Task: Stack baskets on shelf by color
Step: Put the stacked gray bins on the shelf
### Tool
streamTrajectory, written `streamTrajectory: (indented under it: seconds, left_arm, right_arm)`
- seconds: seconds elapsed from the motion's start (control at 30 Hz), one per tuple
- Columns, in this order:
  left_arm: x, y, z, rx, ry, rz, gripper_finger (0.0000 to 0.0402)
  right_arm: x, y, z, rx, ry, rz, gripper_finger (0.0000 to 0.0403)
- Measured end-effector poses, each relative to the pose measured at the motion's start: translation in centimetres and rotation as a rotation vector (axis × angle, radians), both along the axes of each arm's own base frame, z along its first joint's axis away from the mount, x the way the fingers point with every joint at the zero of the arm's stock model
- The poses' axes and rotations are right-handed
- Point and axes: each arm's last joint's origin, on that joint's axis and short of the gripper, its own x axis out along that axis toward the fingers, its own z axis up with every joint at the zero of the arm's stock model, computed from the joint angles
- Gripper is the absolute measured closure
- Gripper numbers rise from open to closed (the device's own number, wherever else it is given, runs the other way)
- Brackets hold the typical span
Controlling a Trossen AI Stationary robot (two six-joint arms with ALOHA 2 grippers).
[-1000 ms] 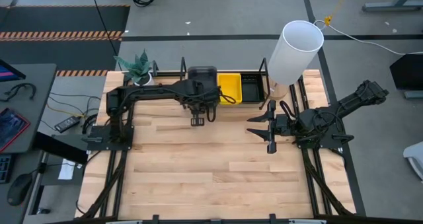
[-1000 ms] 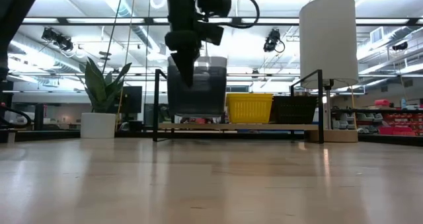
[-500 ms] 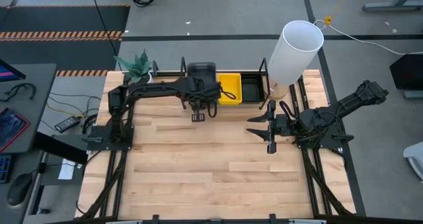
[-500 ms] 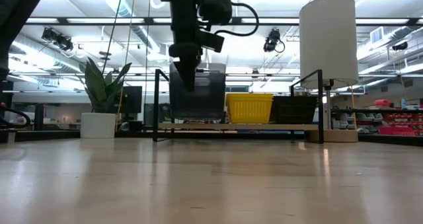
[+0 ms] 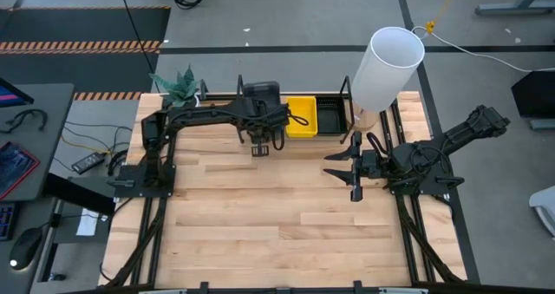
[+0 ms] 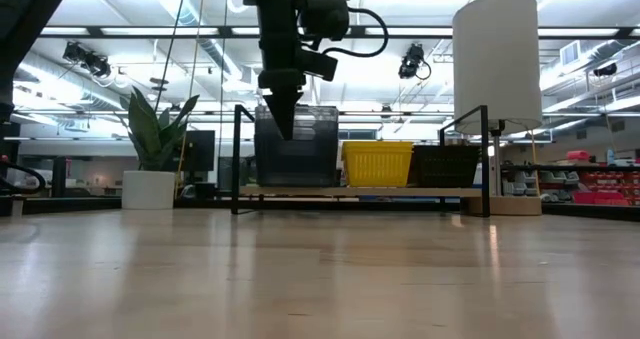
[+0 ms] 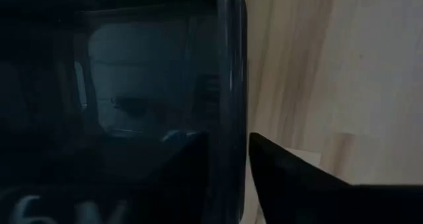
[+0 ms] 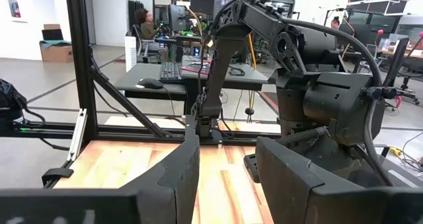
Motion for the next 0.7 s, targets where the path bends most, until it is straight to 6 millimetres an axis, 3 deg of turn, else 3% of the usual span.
streamTrajectory:
  seconds: [0.33, 0.7]
  left_arm:
    - [-0.1, -0.01, -0.01, 0.002, 0.009, 0.006, 0.0224]
    - [-0.8, -0.04, 0.0, 0.052, 0.094, 0.013, 0.0228]
  right_arm:
    - [0.0, 0.0, -0.01, 0.0, 0.0, 0.0, 0.0249]
    - [0.0, 0.0, -0.02, 0.0, 0.001, 0.0, 0.0249]
